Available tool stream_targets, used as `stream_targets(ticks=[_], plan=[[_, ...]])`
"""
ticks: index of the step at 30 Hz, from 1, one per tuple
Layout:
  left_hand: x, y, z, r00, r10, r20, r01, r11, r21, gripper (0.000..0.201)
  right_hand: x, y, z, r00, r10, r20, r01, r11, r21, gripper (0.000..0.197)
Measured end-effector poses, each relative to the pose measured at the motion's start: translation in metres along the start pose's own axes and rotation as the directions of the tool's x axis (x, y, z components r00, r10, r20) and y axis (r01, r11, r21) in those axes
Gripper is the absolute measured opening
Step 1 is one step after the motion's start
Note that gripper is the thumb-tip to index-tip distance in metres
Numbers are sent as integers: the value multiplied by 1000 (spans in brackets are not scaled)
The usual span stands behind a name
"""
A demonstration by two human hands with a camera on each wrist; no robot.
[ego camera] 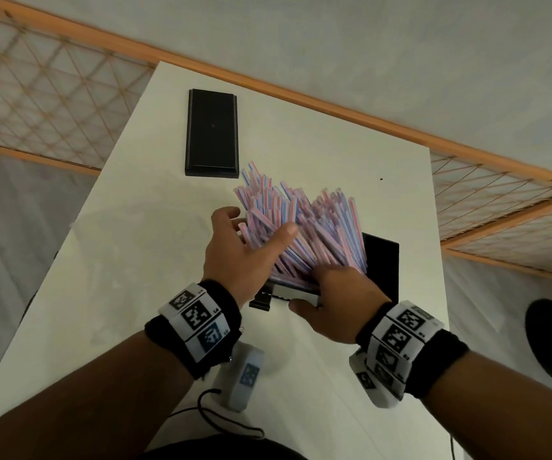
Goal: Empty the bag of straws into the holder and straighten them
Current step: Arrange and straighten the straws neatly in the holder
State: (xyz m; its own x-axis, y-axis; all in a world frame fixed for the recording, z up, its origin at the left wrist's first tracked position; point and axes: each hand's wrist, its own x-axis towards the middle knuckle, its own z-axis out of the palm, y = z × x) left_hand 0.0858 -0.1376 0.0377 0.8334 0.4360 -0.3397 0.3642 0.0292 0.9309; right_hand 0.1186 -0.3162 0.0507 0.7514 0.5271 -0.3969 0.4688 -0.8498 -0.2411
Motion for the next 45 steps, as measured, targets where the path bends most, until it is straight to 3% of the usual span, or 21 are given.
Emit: stream_targets(ticks=[5,8,14,16,18,22,33,37,42,45], plan=[[3,3,-1,999,-43,9,43,997,-64,107,8,1,-2,994,16,110,-22,998,52,43],[4,2,0,997,-70,17,71,989,-128,109,16,2,-2,973,90,211,-78,995,-66,50],[6,-5,6,993,-112,30,115,977,-178,110,27,2,-8,937,65,343,-88,995,53,34],[9,-8,8,995,-99,31,103,981,-166,109,26,1,-7,931,60,360,-87,995,58,44],[10,-9,8,995,-93,34,97,984,-150,111,24,-2,-9,929,54,366,-87,994,73,61],[11,-8,8,997,-74,30,77,988,-133,110,26,-3,-11,954,36,298,-53,997,52,34],[9,-13,3,999,-37,7,37,998,-52,92,24,-1,-8,984,33,174,-16,995,-99,60],[6,-14,2,1000,7,-5,-7,998,66,82,14,8,-13,988,100,119,-92,993,-72,54],[7,-18,7,999,22,23,-23,998,58,83,20,2,-8,964,80,252,-96,994,52,41],[7,-17,5,999,46,27,-49,991,128,80,27,0,-8,969,61,239,-94,987,129,31]])
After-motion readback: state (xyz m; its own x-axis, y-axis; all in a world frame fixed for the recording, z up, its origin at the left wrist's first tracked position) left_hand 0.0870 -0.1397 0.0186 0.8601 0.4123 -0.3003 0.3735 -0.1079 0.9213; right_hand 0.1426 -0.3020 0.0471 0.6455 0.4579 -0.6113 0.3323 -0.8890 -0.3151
